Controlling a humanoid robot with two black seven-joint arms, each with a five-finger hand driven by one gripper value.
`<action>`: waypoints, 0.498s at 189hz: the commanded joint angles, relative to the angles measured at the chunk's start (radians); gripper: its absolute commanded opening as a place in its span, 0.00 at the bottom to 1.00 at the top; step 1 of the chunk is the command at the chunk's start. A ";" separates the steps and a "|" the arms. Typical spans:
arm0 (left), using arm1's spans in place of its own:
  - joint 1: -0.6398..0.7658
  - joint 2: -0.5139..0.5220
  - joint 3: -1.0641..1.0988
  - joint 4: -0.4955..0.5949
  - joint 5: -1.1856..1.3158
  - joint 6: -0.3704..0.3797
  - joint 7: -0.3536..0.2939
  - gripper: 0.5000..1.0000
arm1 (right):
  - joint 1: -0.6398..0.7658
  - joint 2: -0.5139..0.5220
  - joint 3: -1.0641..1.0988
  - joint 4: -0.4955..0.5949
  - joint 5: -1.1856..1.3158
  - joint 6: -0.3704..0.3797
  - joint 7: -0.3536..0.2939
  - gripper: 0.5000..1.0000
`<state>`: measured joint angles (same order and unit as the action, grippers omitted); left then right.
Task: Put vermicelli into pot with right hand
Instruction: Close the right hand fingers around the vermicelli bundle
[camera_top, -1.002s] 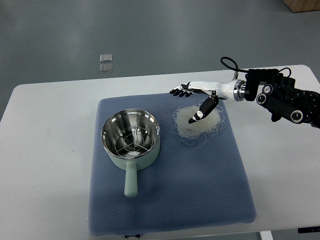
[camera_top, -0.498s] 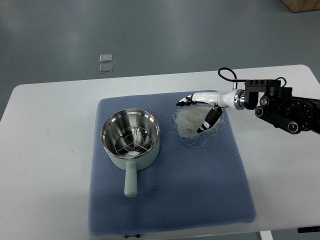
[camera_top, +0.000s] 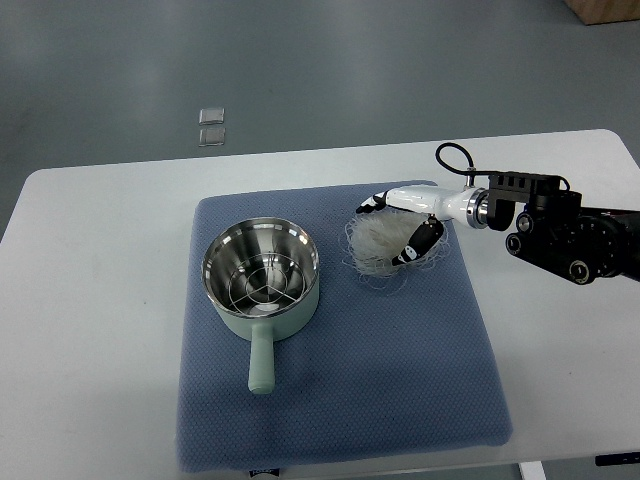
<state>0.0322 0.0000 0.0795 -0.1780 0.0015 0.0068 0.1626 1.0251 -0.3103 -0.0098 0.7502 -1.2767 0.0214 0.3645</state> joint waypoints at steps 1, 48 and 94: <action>0.000 0.000 0.000 0.002 0.000 -0.001 0.000 1.00 | 0.000 0.000 -0.053 0.000 -0.006 -0.066 0.028 0.54; 0.000 0.000 0.000 0.000 0.000 0.001 0.000 1.00 | 0.006 -0.001 -0.087 0.000 -0.006 -0.090 0.054 0.19; 0.000 0.000 0.000 0.000 0.000 -0.001 0.000 1.00 | 0.033 -0.001 -0.085 0.003 -0.003 -0.083 0.117 0.00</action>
<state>0.0322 0.0000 0.0798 -0.1780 0.0015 0.0062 0.1626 1.0406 -0.3140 -0.0963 0.7502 -1.2799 -0.0619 0.4500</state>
